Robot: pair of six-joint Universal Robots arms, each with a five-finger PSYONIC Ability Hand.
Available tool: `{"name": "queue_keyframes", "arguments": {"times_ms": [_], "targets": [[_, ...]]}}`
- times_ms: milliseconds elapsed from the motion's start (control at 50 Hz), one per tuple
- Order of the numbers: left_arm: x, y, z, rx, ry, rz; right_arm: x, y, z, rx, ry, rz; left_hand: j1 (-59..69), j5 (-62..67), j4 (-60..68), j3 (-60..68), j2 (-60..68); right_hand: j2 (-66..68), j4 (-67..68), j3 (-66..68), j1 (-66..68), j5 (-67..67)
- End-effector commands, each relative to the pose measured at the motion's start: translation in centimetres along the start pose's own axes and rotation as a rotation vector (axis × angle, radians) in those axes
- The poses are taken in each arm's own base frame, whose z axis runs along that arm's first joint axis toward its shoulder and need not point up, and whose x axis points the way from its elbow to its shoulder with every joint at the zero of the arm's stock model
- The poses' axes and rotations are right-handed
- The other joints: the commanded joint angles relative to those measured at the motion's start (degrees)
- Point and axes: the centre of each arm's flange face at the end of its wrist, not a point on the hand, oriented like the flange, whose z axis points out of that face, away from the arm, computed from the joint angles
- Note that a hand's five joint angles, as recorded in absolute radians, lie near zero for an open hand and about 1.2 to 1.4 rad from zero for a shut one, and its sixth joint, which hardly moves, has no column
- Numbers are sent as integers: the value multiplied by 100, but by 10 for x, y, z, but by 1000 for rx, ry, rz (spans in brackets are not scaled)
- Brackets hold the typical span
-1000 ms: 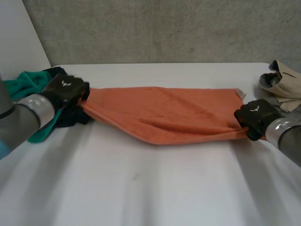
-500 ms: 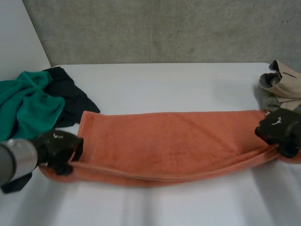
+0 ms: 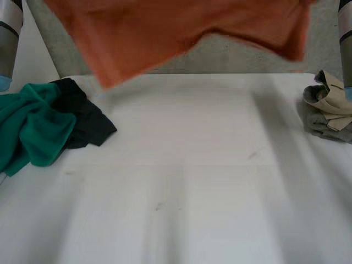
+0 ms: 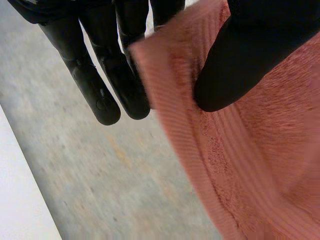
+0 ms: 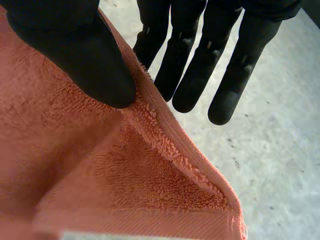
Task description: Fold the laundry.
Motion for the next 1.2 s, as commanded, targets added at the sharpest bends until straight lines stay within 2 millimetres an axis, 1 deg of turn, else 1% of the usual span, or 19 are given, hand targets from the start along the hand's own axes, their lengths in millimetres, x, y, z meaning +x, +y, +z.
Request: {"name": "queue_keyframes", "arguments": {"times_ms": [20,80,160,180,240,260,340,420,500,540,580,680,780,920,960,1100,1120,1160,1200], "targets": [[14,47,-30,-195,29,-36,-34,40,-22,-131,-143,25,1378,1253,1112,1185,1136,1248,1124,1173,1671,1350],[20,62,-42,-238,43,-40,-42,55,-29,-169,-165,29,1378,1253,1112,1185,1136,1248,1124,1173,1671,1350],[37,90,-67,-322,97,-46,-62,94,-54,-301,-233,46,1378,1253,1112,1185,1136,1248,1124,1173,1671,1350],[44,100,-79,-364,125,-52,-70,109,-67,-365,-266,53,1378,1253,1112,1185,1136,1248,1124,1173,1671,1350],[58,117,-101,-442,170,-63,-81,127,-88,-466,-321,56,1378,1253,1112,1185,1136,1248,1124,1173,1671,1350],[63,125,-115,-492,193,-59,-87,135,-102,-536,-364,60,1378,1253,1112,1185,1136,1248,1124,1173,1671,1350],[71,136,-149,-621,232,-46,-94,143,-135,-699,-464,98,1378,1253,1112,1185,1136,1248,1124,1173,1671,1350],[72,136,-179,-733,248,-59,-100,142,-165,-820,-569,156,1378,1253,1112,1185,1136,1248,1124,1173,1671,1350],[70,134,-193,-767,246,-66,-90,151,-176,-893,-562,193,1378,1253,1112,1185,1136,1079,955,1004,1502,1181],[70,133,-196,-766,246,-66,-82,155,-176,-917,-525,222,1378,1253,1112,1185,1136,359,235,284,782,461],[66,132,-197,-759,234,-63,-72,162,-175,-955,-459,284,1378,1253,1112,1185,1136,-1017,-1141,-1093,-594,-915],[58,128,-193,-734,204,-60,-57,173,-176,-1019,-364,400,1378,1253,1112,1185,1136,-1948,-2072,-2024,-1525,-1846],[51,128,-190,-730,179,-73,-51,183,-182,-1061,-346,413,1378,1253,1112,1185,1136,-2101,-2225,-2177,-1678,-2000],[51,128,-194,-745,174,-97,-50,191,-192,-1109,-369,401,1378,1253,1112,1185,1136,-1950,-2074,-2026,-1527,-1848],[52,128,-195,-753,177,-105,-51,192,-193,-1115,-369,406,1378,1253,1112,1185,1136,-1449,-1573,-1525,-1026,-1347],[53,125,-197,-763,173,-113,-52,190,-194,-1103,-389,418,1378,1253,1112,1185,1136,-1142,-1267,-1218,-719,-1041],[52,124,-197,-763,174,-114,-52,188,-193,-1099,-393,419,1378,1253,1112,1185,1136,-843,-967,-918,-420,-741],[52,122,-196,-761,175,-114,-51,186,-193,-1093,-397,421,1378,1253,1112,1185,1136,1183,1059,1107,1606,1285],[50,119,-196,-763,173,-114,-47,183,-192,-1081,-405,415,1378,1253,1112,1185,1136,1248,1124,1173,1671,1350]]}}
